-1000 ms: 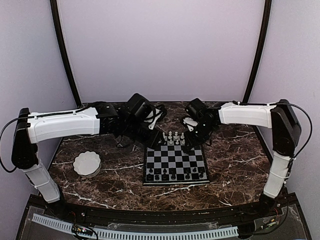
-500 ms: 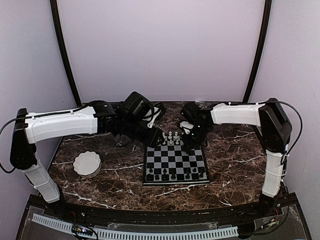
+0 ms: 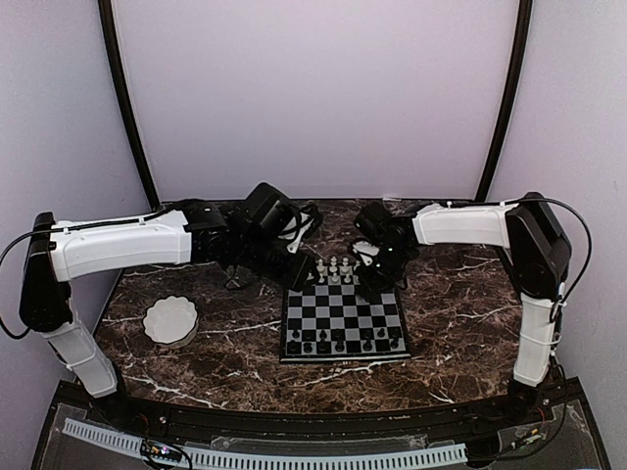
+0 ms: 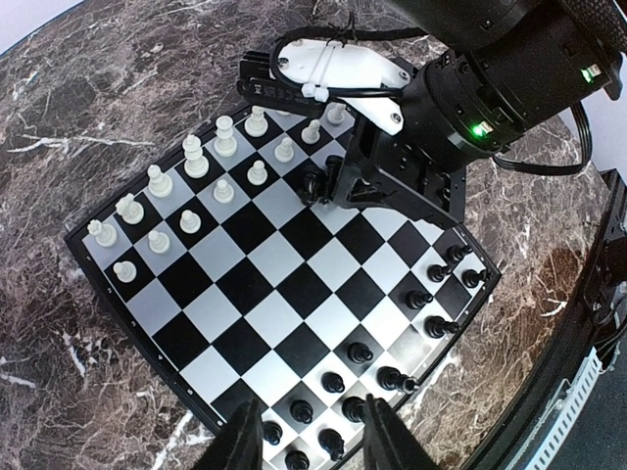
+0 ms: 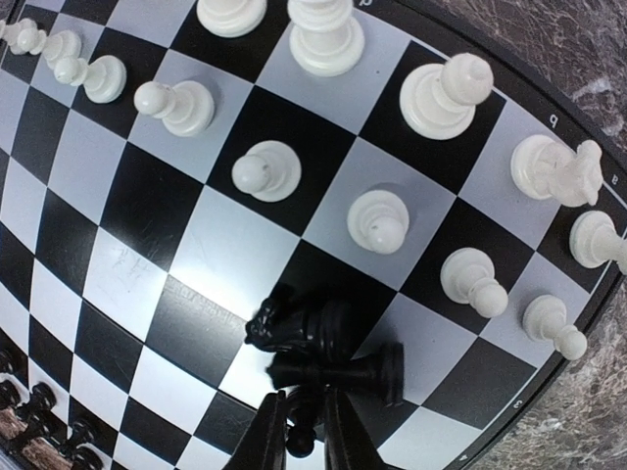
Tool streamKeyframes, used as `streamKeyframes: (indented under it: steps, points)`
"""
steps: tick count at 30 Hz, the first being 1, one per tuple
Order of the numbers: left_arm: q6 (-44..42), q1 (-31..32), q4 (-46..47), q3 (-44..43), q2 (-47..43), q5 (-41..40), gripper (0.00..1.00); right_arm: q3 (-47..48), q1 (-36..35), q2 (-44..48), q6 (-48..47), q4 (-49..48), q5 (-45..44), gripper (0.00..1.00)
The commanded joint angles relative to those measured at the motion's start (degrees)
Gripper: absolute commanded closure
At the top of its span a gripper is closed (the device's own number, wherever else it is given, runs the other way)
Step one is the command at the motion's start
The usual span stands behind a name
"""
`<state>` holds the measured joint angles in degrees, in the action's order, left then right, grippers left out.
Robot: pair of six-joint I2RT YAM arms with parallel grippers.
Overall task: Set up the chess pieces on the board
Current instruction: Pick up the pawn from the chessboard, then place the pawn at d7.
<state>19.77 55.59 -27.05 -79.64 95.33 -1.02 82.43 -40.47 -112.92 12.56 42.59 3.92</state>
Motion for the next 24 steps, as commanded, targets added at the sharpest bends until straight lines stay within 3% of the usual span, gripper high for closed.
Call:
streamKeyframes:
  steps: [1, 7, 17, 24]
  points:
    - [0.3, -0.3, -0.5, 0.7, -2.4, 0.0, 0.63, -0.5, 0.2, 1.6, 0.4, 0.5, 0.6, 0.88]
    - [0.3, -0.3, -0.4, 0.7, -2.4, 0.3, 0.63, -0.2, 0.2, 2.8, 0.5, 1.4, 0.3, 0.95]
    - [1.4, -0.3, 1.5, 1.1, -1.5, 0.9, 0.63, -6.2, -0.2, 13.3, 3.0, 4.6, 1.0, 0.96]
    - [1.7, -0.3, 2.6, 0.6, -0.6, 2.9, 0.63, -9.6, -5.0, 15.9, 3.0, 4.5, -0.1, 0.96]
